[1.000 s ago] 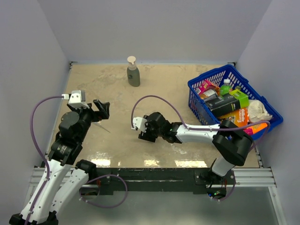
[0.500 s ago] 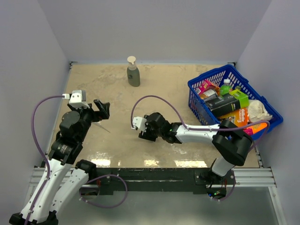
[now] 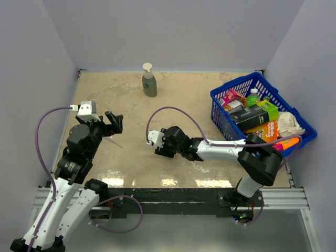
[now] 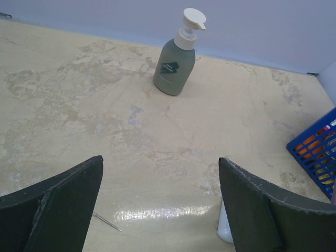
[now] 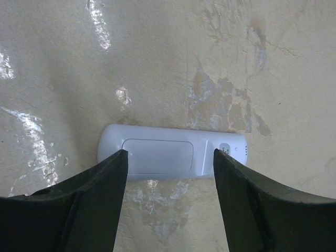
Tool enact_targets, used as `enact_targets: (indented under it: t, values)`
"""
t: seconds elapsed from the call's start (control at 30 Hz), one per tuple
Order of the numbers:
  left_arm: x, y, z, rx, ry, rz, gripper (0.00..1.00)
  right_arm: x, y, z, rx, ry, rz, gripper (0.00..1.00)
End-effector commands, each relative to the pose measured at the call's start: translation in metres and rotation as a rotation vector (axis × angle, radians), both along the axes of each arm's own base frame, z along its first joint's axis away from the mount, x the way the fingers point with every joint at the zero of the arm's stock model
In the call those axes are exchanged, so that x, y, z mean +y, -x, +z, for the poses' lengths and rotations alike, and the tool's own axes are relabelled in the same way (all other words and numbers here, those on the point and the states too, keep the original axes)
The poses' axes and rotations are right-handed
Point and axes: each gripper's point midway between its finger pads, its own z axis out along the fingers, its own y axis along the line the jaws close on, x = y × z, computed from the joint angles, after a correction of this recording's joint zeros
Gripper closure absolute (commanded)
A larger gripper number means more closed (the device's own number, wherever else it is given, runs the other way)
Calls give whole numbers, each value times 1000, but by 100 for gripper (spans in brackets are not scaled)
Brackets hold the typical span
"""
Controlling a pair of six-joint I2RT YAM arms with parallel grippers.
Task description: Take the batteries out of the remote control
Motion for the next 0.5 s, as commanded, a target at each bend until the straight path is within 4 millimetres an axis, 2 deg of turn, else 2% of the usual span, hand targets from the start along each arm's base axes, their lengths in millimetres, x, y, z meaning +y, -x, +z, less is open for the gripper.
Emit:
enact_targets:
  t: [0.0,0.47]
  values:
    - [3,-1,6,-20,-8,12,5,5,-6,6,-37,-22,-11,32]
    - [2,-1,6,-20,-8,10,5,8,1,-2,7,0,13,31]
